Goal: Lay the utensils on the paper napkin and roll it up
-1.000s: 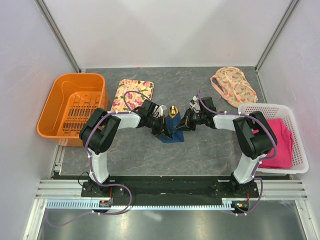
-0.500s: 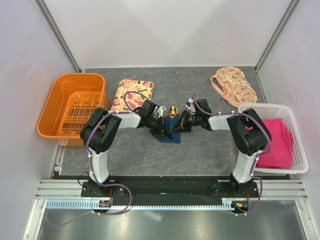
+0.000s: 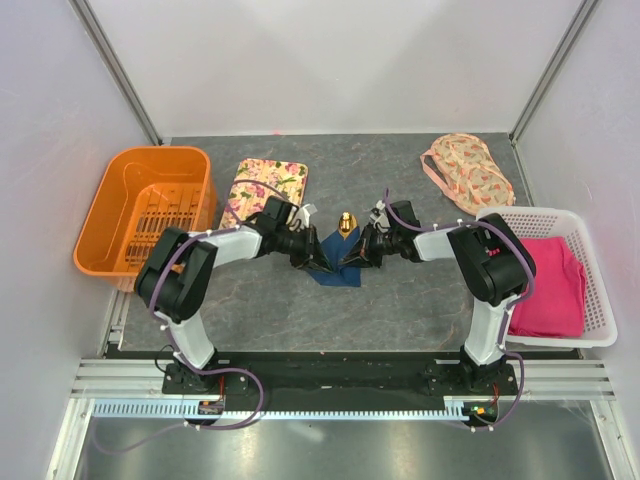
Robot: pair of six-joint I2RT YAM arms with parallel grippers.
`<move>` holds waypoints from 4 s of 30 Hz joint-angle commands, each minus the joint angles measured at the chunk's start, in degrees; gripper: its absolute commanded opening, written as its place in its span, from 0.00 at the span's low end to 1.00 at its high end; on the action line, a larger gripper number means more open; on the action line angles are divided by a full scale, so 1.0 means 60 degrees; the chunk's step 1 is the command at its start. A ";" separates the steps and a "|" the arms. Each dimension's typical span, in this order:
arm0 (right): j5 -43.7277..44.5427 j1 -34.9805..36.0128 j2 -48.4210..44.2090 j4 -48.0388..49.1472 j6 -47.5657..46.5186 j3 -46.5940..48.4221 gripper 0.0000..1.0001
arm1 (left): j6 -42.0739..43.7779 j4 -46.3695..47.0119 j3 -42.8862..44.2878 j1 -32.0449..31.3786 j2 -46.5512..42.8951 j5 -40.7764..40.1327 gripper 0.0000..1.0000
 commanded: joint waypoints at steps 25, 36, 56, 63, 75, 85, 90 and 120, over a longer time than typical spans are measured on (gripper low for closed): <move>0.0107 0.0330 0.0720 0.0815 0.0340 0.0647 0.04 | 0.0395 -0.0750 -0.0001 0.0504 0.0478 -0.1264 0.05; 0.0122 0.0345 0.0780 0.1094 0.0516 0.0485 0.45 | -0.0645 0.1344 -0.0807 0.0973 -0.0942 -0.0737 0.17; 0.0180 0.0374 0.0853 0.0991 0.0501 0.0515 0.36 | 0.0102 0.0056 0.1698 0.0960 0.0301 -0.0912 0.26; 0.0180 0.0360 0.0882 0.0918 0.0413 0.0529 0.32 | 0.0263 -0.0325 0.1698 0.0461 0.0697 -0.1014 0.18; -0.0200 0.0360 0.0239 0.0656 0.0078 0.0778 0.27 | 0.0630 -0.1014 0.1186 0.0329 0.1048 -0.1820 0.09; -0.0055 -0.0035 -0.1211 -0.1145 -0.1252 0.1802 0.28 | 0.0747 -0.1131 0.1083 0.0343 0.1181 -0.2142 0.05; 0.0604 -0.0124 -0.1359 -0.2040 -0.2340 0.1790 0.21 | 0.0630 -0.1116 0.1039 0.0343 0.1195 -0.2201 0.05; 0.1660 0.0272 0.0867 -0.1924 -0.3234 0.1321 0.06 | 0.0351 0.0113 0.0073 0.0373 -0.0531 -0.1527 0.28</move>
